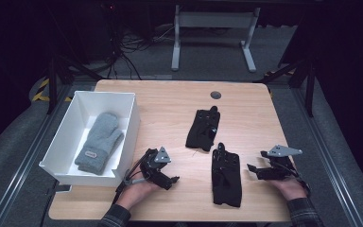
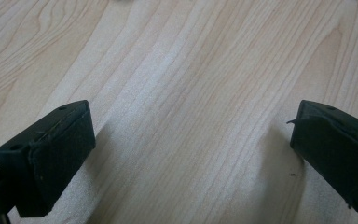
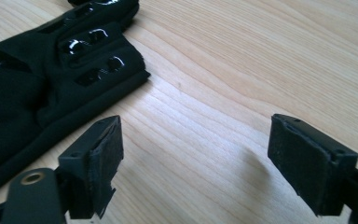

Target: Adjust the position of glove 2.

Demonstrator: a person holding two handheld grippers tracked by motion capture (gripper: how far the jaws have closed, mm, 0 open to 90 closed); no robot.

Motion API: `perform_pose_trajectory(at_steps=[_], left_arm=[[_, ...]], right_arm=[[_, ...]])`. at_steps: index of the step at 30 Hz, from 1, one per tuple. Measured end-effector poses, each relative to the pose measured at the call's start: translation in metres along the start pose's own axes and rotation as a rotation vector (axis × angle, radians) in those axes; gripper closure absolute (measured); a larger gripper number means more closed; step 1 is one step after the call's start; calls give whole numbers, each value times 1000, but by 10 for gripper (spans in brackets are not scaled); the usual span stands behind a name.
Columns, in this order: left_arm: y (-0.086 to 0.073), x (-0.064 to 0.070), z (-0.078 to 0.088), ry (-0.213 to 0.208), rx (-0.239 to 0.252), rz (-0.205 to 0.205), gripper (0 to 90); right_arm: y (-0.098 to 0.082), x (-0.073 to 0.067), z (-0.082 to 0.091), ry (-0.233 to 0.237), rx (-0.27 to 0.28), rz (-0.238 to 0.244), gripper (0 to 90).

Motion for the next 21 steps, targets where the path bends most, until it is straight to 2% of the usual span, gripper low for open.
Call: perform_pose_trajectory(at_steps=[4, 7, 8, 9, 10, 13, 14, 16, 17, 21], left_arm=[[2, 0, 2, 12, -6, 6, 46], [6, -1, 6, 18, -6, 9, 147], [8, -2, 8, 12, 4, 29, 161], [8, -2, 8, 12, 4, 29, 197], [10, -3, 9, -5, 5, 40, 197], [17, -6, 11, -19, -8, 50, 362], [19, -6, 12, -25, -3, 52, 397], [25, -8, 13, -45, 8, 60, 521], [27, -9, 13, -45, -1, 61, 552], [39, -13, 9, -83, -7, 73, 768]], right_arm=[[-1, 1, -3, -6, -10, 0, 171], [-1, 1, -4, -2, -15, -7, 162], [-1, 2, -4, 0, -16, -11, 160], [-1, 2, -4, 0, -16, -11, 160], [-1, 2, -4, 1, -16, -10, 160], [-1, 2, -4, 2, -18, -10, 157], [-1, 2, -4, 3, -18, -10, 157], [-1, 2, -4, 3, -18, -10, 157], [-1, 2, -4, 3, -18, -10, 157], [-1, 2, -4, 3, -18, -10, 157]])
Point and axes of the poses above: each handheld gripper's, and its own axes: z roughly backward along the jaws, y roughly out of its top, x roughly to its right, the point moved 2 cm from there along -z, roughly forward along the jaws, and after that the axes turned 6 degrees about z, right-handed, at the moved point
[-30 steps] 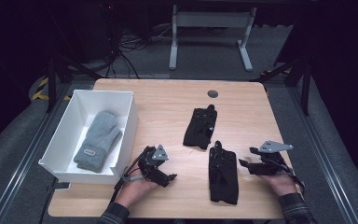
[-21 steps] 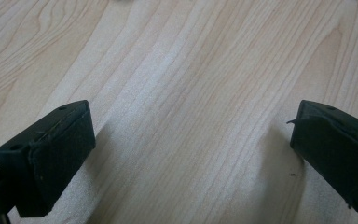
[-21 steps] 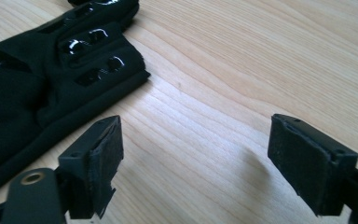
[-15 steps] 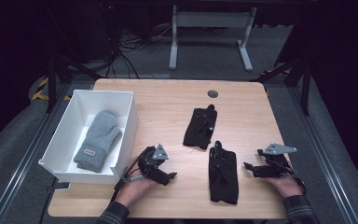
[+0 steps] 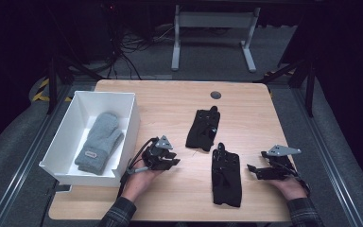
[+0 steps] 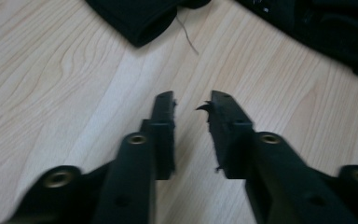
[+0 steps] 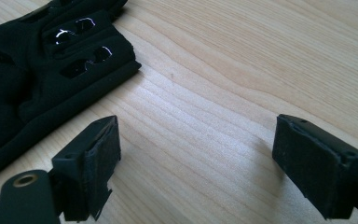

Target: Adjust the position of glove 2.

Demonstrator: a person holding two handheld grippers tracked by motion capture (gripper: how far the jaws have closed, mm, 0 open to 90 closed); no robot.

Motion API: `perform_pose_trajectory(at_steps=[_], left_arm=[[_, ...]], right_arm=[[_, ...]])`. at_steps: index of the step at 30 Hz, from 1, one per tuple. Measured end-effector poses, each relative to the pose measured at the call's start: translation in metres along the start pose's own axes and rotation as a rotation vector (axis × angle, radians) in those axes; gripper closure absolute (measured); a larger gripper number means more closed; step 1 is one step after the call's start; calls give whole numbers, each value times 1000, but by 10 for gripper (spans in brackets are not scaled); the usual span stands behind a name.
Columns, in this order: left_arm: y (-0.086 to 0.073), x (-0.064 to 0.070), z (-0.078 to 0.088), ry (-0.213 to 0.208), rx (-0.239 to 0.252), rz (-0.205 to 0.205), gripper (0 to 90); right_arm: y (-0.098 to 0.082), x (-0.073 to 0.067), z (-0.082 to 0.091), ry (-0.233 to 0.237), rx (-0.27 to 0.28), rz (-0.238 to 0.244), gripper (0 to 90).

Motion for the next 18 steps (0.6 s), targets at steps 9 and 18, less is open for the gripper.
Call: perform_pose_trajectory(at_steps=[9, 18], left_arm=[[31, -5, -17, -23, 13, 25, 900], [68, -13, -39, -19, 29, 5, 899]], right_arm=[[0, 0, 0, 0, 0, 0, 157], [0, 0, 0, 0, 0, 0, 156]])
Point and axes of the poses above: each handheld gripper's, and its own axes: z roughly backward along the jaws, y roughly out of its top, x roughly to its right, the point moved 2 cm from there along -z, roughly forward along the jaws, and after that the axes turned 6 degrees about z, right-handed, at the moved point
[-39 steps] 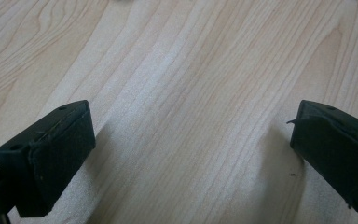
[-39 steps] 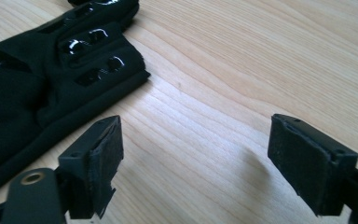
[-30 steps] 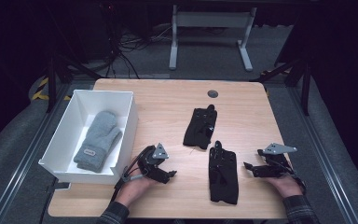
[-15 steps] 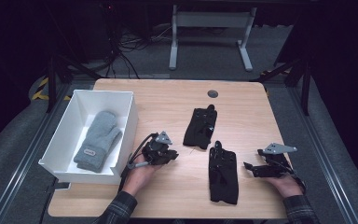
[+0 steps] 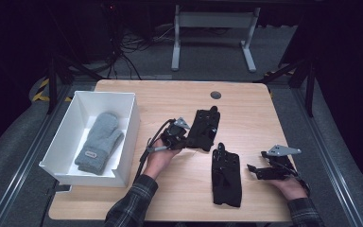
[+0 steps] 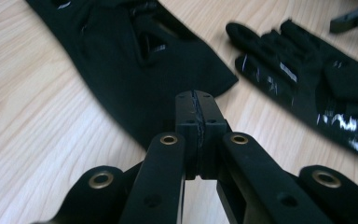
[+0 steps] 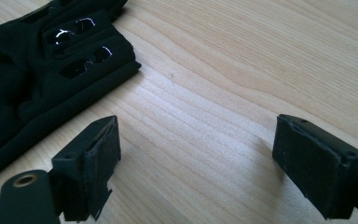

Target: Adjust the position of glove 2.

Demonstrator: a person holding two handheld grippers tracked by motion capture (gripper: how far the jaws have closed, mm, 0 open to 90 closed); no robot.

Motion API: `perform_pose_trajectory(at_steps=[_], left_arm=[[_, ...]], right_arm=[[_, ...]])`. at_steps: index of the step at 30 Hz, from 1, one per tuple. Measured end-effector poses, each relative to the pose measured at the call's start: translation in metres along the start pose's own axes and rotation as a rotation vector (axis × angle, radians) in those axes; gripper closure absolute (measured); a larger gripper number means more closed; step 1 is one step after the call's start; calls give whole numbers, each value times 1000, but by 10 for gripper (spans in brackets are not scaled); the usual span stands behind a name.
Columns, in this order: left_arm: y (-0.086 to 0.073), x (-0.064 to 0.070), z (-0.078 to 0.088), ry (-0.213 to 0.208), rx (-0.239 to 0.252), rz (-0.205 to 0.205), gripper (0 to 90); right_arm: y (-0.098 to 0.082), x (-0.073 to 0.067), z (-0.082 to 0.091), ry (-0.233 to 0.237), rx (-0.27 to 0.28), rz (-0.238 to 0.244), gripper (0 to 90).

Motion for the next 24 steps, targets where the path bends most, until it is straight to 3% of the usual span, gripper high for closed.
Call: perform_pose_trajectory(at_steps=[7, 12, 14, 16, 24], left_arm=[[17, -4, -21, 7, -6, -4, 899], [13, -7, -40, 22, -76, -1, 900], [12, -8, -41, -1, -61, 27, 900], [11, -6, -40, 13, -69, 12, 900], [1, -2, -32, 6, -67, 29, 900]], right_arm=[[0, 0, 0, 0, 0, 0, 155], [0, 0, 0, 1, 1, 0, 155], [0, 0, 0, 2, 1, 0, 154], [0, 0, -1, 2, 1, 0, 153], [1, 0, -2, -2, 0, 0, 152]])
Point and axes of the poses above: each handheld gripper's, and its own axes: z roughly backward along the jaws, y roughly out of its top, x roughly to its right, the point moved 2 cm from there along -z, roughly forward along the jaws, and after that the axes turned 6 degrees about z, right-handed, at the moved point
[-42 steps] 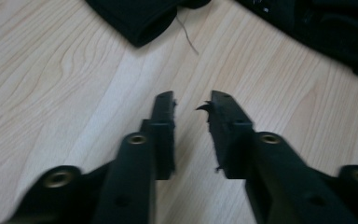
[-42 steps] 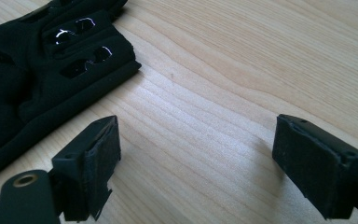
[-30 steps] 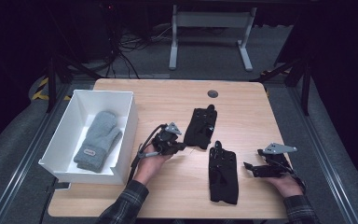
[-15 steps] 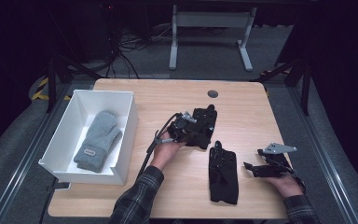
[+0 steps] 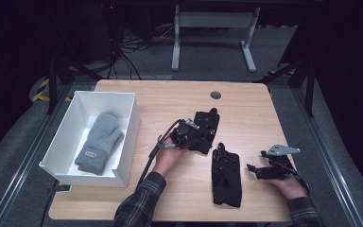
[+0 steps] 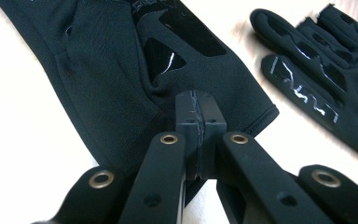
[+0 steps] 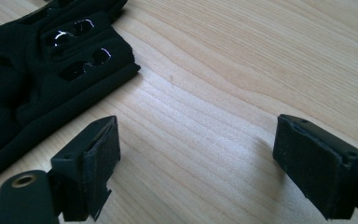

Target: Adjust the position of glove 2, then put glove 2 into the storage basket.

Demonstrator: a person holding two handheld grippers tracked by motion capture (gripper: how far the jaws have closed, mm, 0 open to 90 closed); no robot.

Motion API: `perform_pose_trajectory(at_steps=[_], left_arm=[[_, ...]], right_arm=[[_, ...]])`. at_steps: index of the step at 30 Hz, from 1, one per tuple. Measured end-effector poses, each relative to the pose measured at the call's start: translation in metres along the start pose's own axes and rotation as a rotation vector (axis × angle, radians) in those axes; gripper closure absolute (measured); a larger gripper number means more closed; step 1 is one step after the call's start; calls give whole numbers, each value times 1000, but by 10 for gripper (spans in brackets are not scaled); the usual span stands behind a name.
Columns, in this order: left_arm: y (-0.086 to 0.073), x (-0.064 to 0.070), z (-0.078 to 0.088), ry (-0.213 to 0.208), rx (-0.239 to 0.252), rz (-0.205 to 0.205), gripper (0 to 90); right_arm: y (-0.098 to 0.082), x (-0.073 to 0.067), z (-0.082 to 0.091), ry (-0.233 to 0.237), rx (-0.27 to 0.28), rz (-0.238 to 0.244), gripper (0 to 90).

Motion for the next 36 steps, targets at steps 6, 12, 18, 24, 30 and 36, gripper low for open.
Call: perform_pose_trajectory(at_steps=[6, 12, 18, 24, 30, 36], left_arm=[[-10, 3, 6, -10, 6, 12, 900], [-18, 9, 12, -9, -7, 2, 900], [-26, 14, 17, -20, -16, 1, 900], [-34, 20, 24, -19, -35, -6, 900], [-42, 27, 30, -19, -55, -16, 900], [-53, 32, 37, -31, -66, -13, 900]], right_arm=[[0, 0, 0, 1, 0, 2, 152], [0, 0, -1, 2, 1, 2, 152], [0, 0, -1, 2, 1, 2, 152], [0, 0, -1, 2, 1, 2, 152], [0, 0, -1, 2, 1, 2, 152], [1, 0, -1, 3, 0, 2, 152]])
Point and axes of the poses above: each handheld gripper's, and its own axes: z roughly backward along the jaws, y roughly out of its top, x roughly to its right, the point moved 2 cm from there along -z, roughly forward along the jaws, and after that the axes turned 6 degrees about z, right-handed, at the moved point
